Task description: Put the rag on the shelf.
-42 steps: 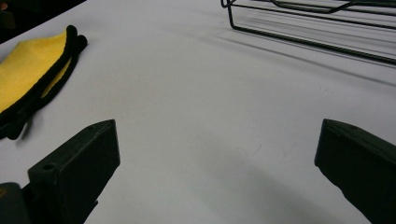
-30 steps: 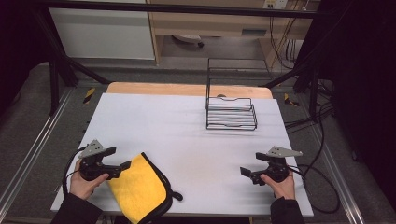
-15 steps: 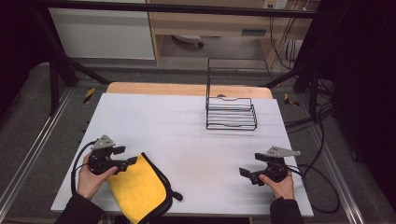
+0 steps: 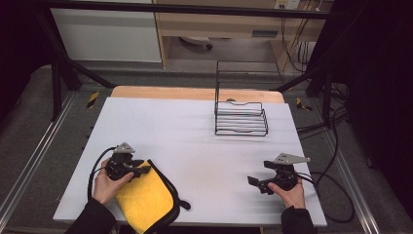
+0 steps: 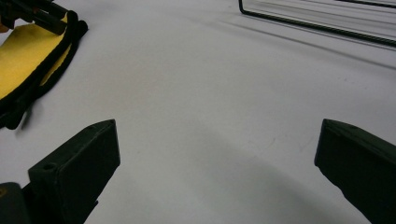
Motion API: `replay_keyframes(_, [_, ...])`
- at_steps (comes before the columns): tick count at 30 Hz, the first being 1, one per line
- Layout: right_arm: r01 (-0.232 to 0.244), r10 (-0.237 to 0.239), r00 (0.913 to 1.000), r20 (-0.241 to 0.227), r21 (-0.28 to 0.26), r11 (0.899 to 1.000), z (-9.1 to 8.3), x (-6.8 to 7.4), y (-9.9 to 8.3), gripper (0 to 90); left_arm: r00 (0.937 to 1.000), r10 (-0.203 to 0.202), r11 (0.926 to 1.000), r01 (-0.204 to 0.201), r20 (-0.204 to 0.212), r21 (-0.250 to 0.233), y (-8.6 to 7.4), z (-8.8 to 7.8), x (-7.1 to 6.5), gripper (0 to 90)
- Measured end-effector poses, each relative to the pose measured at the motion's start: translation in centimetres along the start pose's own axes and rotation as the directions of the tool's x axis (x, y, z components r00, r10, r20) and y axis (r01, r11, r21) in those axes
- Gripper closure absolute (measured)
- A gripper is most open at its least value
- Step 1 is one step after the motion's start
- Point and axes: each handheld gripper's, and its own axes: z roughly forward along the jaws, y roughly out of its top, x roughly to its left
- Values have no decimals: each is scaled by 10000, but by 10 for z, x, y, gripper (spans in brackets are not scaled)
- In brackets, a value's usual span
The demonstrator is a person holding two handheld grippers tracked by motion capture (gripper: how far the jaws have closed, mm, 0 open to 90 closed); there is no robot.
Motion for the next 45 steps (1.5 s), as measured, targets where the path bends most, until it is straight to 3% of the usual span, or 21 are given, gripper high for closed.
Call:
replay_keyframes(3, [1, -1, 10000, -17, -5, 10000, 0, 0, 0, 7, 9999, -121, 9998, 121, 34, 154, 0, 1, 0, 571])
replay_keyframes(7, [-16, 16, 10000, -24, -17, 10000, 1, 1, 0, 7, 9999, 8, 9996, -5, -109, 278, 1, 1, -5, 616])
replay_keyframes(11, [-39, 39, 10000, -31, 52, 10000, 2, 1, 0, 7, 9999, 127, 9986, -127, 1, 518, 2, -1, -7, 750])
replay_keyframes(15, [54, -54, 10000, -37, 70, 10000, 2, 0, 0, 7, 9999, 153, 9982, -150, -51, 574, 3, -2, -9, 802])
replay_keyframes(19, [35, -35, 10000, -33, 81, 10000, 2, 1, 0, 7, 9990, 411, 9985, -404, -178, 361, 5, -5, -14, 819])
replay_keyframes(20, [-22, 22, 10000, -30, 67, 10000, 2, 1, 0, 7, 9978, 649, 9979, -648, -153, 93, 8, -8, -17, 820])
replay_keyframes(23, [4, -4, 10000, -43, 48, 10000, 2, 1, 1, 7, 9962, 871, 9954, -868, 61, -395, 13, -13, -22, 825])
replay_keyframes(26, [-17, 17, 10000, -46, 68, 10000, 3, 1, 1, 7, 9945, 1039, 9929, -1030, 122, -588, 18, -14, -27, 828])
replay_keyframes(29, [12, -12, 10000, -34, 81, 10000, 3, 1, 1, 7, 9902, 1371, 9879, -1347, 275, -767, 27, -10, -37, 829])
replay_keyframes(36, [59, -59, 10000, 12, 64, 10000, 4, 3, 2, 9, 9749, 2142, 9761, -2112, 605, -517, 59, 26, -70, 830])
replay_keyframes(45, [58, -59, 9999, 139, 70, 10000, 7, 5, 2, 10, 9652, 2459, 9689, -2420, 888, -524, 87, 58, -97, 829])
